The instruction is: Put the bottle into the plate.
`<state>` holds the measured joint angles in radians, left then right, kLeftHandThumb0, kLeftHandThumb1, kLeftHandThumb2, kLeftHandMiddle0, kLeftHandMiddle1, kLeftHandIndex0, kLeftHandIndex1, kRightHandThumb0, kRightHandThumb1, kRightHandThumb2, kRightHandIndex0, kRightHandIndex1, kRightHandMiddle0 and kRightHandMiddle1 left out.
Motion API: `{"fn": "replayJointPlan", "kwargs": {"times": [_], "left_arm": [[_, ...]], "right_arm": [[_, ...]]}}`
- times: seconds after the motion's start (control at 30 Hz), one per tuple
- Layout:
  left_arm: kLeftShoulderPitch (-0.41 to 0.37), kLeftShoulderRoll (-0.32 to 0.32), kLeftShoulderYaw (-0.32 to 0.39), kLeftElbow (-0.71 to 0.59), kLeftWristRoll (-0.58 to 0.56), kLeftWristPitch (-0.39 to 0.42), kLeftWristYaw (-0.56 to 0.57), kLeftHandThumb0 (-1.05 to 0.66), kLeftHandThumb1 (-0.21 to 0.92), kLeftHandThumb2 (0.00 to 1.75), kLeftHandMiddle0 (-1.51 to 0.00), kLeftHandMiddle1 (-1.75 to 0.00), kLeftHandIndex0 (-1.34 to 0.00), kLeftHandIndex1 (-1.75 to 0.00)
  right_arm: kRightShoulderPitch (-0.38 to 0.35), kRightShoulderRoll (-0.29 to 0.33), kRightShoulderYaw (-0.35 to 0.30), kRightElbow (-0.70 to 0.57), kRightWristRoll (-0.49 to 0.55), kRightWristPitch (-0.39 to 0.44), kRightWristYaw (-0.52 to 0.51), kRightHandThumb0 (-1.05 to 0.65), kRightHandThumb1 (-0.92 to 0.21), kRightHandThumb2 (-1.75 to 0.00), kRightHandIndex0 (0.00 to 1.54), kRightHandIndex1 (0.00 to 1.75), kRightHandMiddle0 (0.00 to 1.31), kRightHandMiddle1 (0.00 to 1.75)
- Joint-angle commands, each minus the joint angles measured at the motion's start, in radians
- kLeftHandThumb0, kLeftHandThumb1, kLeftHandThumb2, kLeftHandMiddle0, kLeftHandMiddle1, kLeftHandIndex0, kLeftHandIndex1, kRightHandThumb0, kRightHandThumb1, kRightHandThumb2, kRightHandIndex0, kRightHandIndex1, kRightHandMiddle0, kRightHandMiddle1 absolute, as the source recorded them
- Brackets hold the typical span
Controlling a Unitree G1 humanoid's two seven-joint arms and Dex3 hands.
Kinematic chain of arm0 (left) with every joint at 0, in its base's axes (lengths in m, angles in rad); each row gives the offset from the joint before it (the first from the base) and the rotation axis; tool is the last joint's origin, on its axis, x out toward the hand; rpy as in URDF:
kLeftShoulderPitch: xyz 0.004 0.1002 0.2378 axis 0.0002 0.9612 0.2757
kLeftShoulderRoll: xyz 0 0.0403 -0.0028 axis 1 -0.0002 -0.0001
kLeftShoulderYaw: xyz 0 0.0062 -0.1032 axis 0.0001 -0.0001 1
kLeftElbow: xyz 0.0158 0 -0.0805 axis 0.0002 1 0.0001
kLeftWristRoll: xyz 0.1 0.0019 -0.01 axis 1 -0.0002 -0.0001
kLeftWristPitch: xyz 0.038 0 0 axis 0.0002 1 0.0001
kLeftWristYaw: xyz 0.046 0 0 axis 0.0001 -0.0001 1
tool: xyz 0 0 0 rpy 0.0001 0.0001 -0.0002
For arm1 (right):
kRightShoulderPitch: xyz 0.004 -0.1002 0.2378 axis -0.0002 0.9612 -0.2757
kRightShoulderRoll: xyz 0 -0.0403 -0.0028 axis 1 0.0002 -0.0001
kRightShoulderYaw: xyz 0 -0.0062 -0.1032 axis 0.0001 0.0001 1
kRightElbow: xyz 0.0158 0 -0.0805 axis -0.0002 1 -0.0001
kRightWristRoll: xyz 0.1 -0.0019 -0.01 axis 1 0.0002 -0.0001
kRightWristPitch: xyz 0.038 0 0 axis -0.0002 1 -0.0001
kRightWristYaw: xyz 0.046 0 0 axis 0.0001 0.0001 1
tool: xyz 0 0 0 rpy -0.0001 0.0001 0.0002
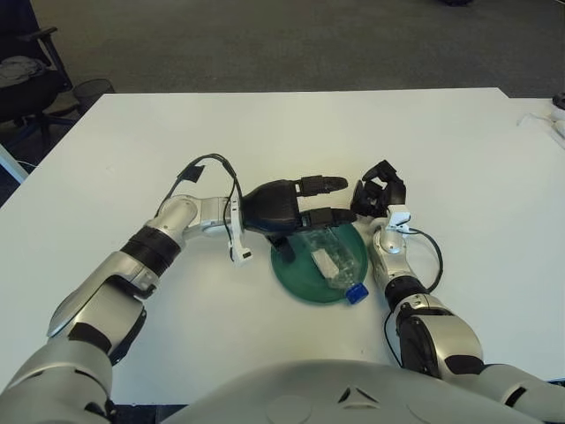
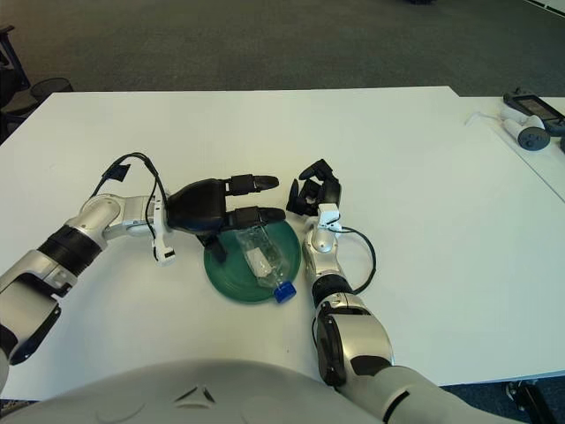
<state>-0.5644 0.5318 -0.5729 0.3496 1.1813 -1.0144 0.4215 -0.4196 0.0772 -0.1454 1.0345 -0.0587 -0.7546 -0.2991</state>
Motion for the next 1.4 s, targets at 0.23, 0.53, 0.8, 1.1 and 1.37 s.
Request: {"fn": "replayJointPlan", "kwargs": {"times": [0.23,0.53,0.8,1.1,1.37], "left_arm": [[-0.031,0.011,-0.010,0.007,-0.003,0.013,0.038,-1.05,0.92,0.30,0.00,0.00,0.00,0.00],[-0.052,0.016,0.002,0.017,-0.062,0.005,-0.034,-1.05,0.92,0.28,0.00,0.00,0.00,0.00],[-0.063,0.030,0.026,0.000,-0.129,0.006,-0.102,-1.05,0.92,0.24,0.00,0.00,0.00,0.00],[-0.037,0.055,0.066,-0.042,-0.171,0.028,-0.148,-1.05,0.92,0.21,0.00,0.00,0.00,0.00],[-0.029,0.084,0.113,-0.032,-0.285,0.010,-0.200,-1.05,0.92,0.21,0.00,0.00,0.00,0.00]], "right_arm": [[0.169,0.031,-0.015,0.111,0.024,-0.009,0.024,-0.53,-0.17,-1.50,1.15,1.75,0.73,1.75],[0.215,0.058,0.016,0.046,0.001,-0.031,0.024,-0.52,-0.19,-1.47,1.06,1.75,0.71,1.75],[0.205,0.039,-0.004,0.003,0.050,0.033,0.071,-0.49,-0.26,-1.38,1.00,1.75,0.65,1.75],[0.184,0.040,-0.018,0.010,0.046,0.150,0.050,-0.51,-0.22,-1.43,1.09,1.75,0.68,1.75],[0.211,0.065,-0.016,-0.064,0.052,0.202,0.056,-0.52,-0.19,-1.46,1.15,1.75,0.71,1.75]]}}
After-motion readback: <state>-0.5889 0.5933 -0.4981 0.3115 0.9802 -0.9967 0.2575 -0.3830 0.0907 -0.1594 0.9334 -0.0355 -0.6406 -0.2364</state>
